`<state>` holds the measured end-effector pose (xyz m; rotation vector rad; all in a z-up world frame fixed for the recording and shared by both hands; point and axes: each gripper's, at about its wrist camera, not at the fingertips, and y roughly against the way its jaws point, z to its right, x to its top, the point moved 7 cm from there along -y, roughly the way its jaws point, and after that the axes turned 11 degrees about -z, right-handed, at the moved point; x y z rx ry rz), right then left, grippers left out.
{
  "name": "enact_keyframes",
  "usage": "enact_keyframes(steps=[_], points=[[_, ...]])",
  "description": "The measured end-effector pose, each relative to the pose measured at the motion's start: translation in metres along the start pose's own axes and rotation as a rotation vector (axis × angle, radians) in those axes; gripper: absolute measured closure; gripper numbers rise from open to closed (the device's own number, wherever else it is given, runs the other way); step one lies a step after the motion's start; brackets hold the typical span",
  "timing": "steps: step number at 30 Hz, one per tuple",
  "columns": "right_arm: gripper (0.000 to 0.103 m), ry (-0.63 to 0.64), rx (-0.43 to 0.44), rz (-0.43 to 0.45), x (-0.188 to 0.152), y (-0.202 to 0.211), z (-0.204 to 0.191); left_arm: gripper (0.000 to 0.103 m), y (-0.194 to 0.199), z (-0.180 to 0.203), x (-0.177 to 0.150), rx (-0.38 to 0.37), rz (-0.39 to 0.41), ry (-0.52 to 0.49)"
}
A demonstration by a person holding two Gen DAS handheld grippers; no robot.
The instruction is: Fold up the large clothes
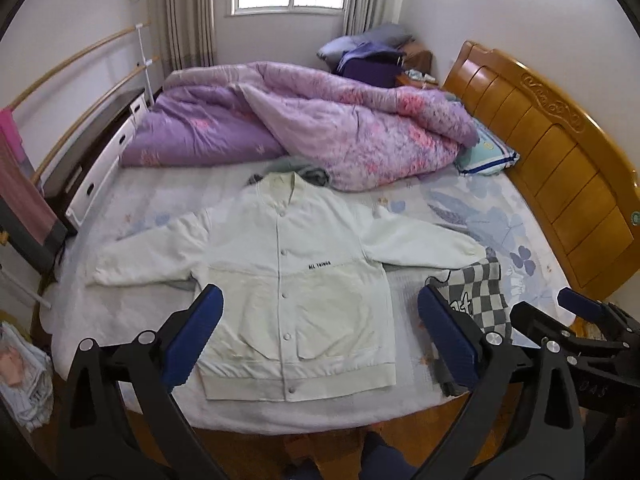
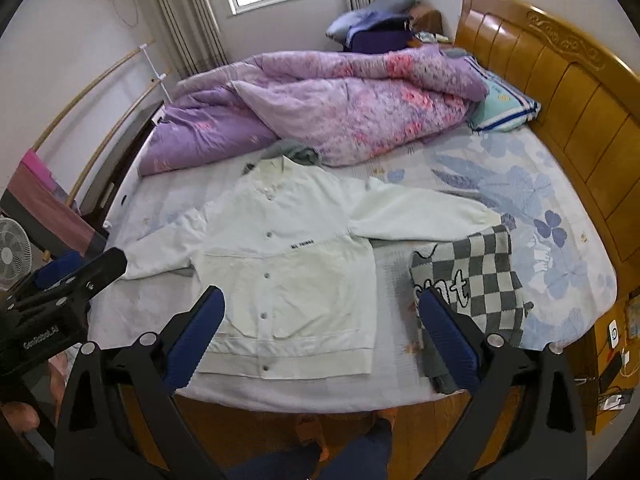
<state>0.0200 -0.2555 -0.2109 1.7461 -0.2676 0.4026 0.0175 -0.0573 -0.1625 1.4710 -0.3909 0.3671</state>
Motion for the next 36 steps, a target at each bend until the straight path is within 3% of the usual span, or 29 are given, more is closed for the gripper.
enact_keyframes(steps=[6, 18, 25, 36], points=[[0.009, 0.025, -0.020, 0.073, 0.001, 0.032, -0.020, 0.005, 0.044, -0.018, -0.002, 0.013, 0.060, 0.006], [0.009, 0.101, -0.047, 0.176, 0.011, 0.070, -0.037, 0.005, 0.089, -0.021, 0.004, 0.032, 0.149, 0.024], [0.009, 0.136, -0.073, 0.234, 0.011, 0.086, -0.036, 0.005, 0.099, -0.013, 0.007, 0.038, 0.174, 0.016], [0.009, 0.140, -0.072, 0.252, 0.012, 0.093, -0.034, 0.005, 0.102, -0.001, 0.005, 0.042, 0.181, -0.005]])
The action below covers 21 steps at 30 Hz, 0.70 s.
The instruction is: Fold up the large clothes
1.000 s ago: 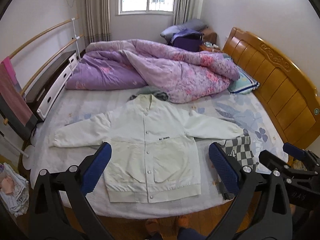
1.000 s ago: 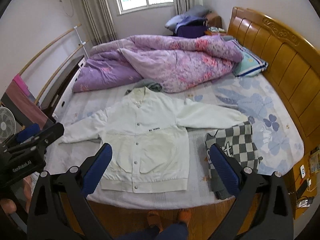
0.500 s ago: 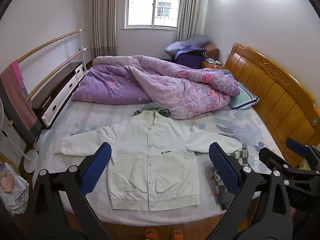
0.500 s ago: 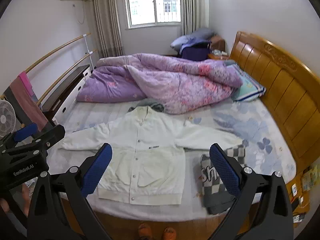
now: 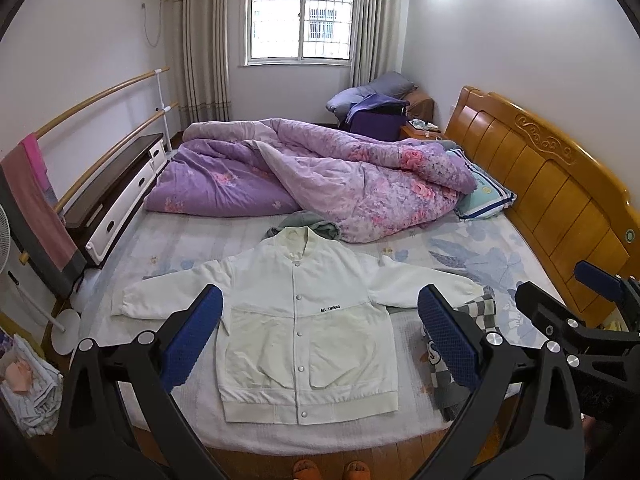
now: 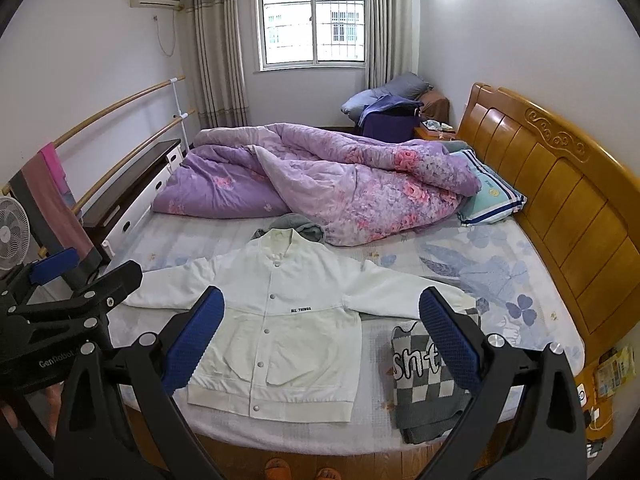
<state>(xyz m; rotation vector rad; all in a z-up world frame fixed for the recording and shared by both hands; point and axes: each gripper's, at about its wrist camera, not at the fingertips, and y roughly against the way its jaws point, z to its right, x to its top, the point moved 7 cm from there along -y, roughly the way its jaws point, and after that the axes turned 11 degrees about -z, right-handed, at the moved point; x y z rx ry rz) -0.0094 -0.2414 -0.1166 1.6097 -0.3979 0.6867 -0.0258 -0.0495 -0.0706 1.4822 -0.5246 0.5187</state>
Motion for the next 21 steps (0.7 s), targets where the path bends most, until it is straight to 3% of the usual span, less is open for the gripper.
enact_keyframes(steps=[21], points=[[0.009, -0.008, 0.010, 0.012, 0.0058, 0.0042, 0.0082, 0.005, 0.0041, 0.0031, 0.0052, 0.027, 0.035, -0.019]])
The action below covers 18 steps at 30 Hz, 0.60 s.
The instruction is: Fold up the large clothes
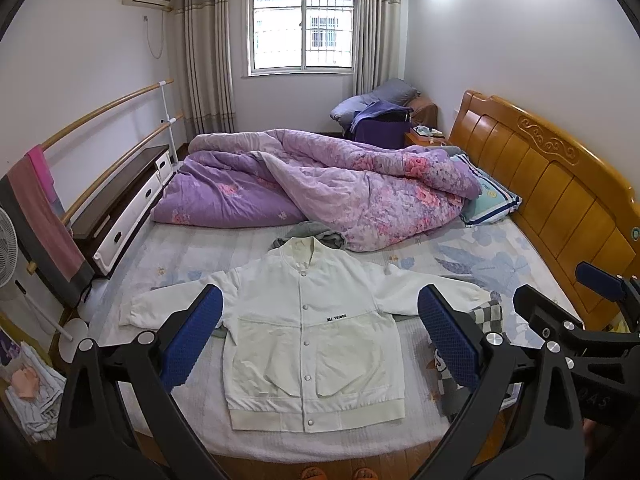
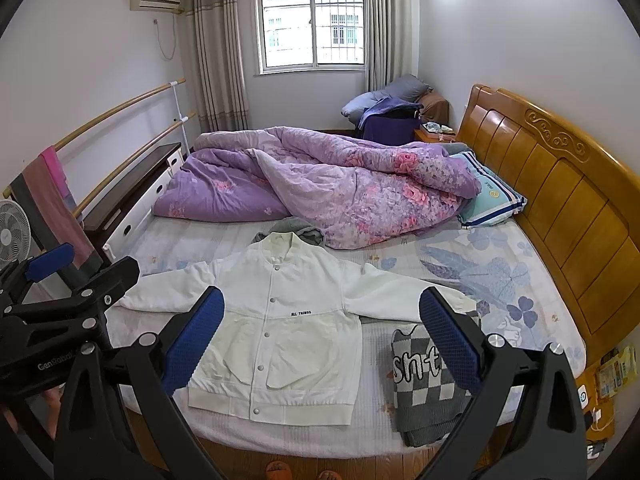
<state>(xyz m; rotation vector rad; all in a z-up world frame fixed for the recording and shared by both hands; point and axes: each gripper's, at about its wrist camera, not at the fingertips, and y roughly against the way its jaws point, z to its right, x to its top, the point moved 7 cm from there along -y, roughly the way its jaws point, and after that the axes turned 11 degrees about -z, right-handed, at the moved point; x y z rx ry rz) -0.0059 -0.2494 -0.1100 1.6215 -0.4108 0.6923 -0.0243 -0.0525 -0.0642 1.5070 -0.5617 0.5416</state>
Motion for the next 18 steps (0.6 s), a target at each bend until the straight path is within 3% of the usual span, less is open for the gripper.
enact_keyframes(steps=[18], points=[[0.009, -0.001, -0.006, 0.019, 0.0019, -0.0011, 0.0082, 0.005, 0.0004, 0.0064, 0.0034, 0.011, 0.027, -0.009]])
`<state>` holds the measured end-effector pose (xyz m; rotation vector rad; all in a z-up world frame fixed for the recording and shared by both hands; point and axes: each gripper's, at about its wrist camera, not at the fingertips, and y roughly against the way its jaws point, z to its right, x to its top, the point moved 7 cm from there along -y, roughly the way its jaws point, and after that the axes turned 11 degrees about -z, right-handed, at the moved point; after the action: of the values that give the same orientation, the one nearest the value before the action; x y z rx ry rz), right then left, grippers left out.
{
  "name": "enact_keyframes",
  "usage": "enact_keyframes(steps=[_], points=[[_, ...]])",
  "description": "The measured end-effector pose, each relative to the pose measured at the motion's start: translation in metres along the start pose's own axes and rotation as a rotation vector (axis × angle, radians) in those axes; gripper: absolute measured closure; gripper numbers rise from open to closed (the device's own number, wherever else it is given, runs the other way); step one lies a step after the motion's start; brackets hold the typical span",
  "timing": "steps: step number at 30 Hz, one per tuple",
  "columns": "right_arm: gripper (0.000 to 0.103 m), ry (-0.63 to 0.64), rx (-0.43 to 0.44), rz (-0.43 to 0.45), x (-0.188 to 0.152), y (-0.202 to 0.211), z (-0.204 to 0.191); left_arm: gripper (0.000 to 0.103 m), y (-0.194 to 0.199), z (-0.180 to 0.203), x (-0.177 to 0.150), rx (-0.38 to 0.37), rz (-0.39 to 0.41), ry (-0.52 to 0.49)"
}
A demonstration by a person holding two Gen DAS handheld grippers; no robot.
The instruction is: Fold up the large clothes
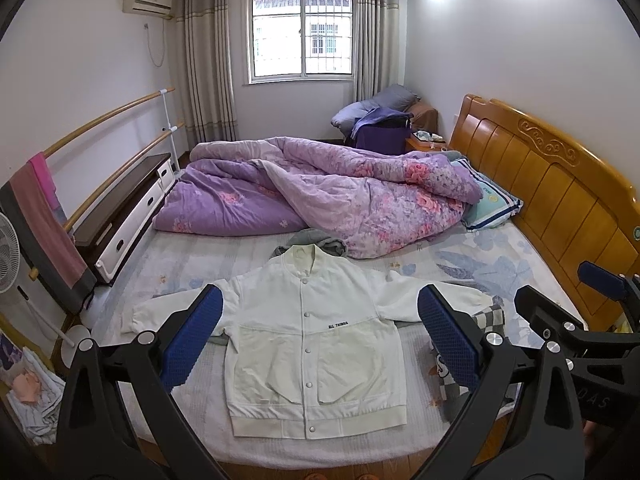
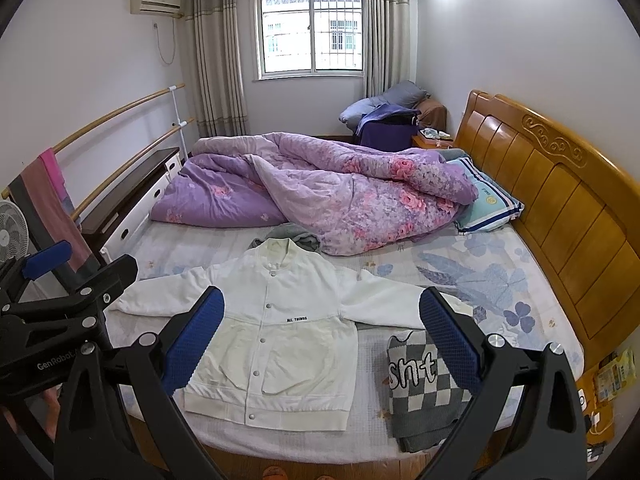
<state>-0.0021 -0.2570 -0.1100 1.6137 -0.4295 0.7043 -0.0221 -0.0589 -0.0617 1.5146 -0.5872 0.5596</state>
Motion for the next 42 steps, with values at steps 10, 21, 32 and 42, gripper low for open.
enact_keyframes(steps=[10, 21, 32, 42], points=[[0.009, -0.008, -0.009, 0.003, -0.003, 0.000, 0.004, 0.005, 0.001, 0.004, 0.001, -0.018, 0.008, 0.000], [0.009, -0.019, -0.009, -0.003, -0.006, 0.001, 0.006, 0.005, 0.001, 0.005, 0.003, -0.016, 0.009, -0.006], [0.009, -0.020, -0.006, -0.012, -0.007, 0.002, 0.005, 0.005, -0.002, 0.011, 0.000, -0.023, 0.000, -0.003], [0.009, -0.018, -0.004, -0.016, -0.007, 0.001, 0.006, 0.005, -0.003, 0.014, -0.001, -0.016, 0.004, 0.002]])
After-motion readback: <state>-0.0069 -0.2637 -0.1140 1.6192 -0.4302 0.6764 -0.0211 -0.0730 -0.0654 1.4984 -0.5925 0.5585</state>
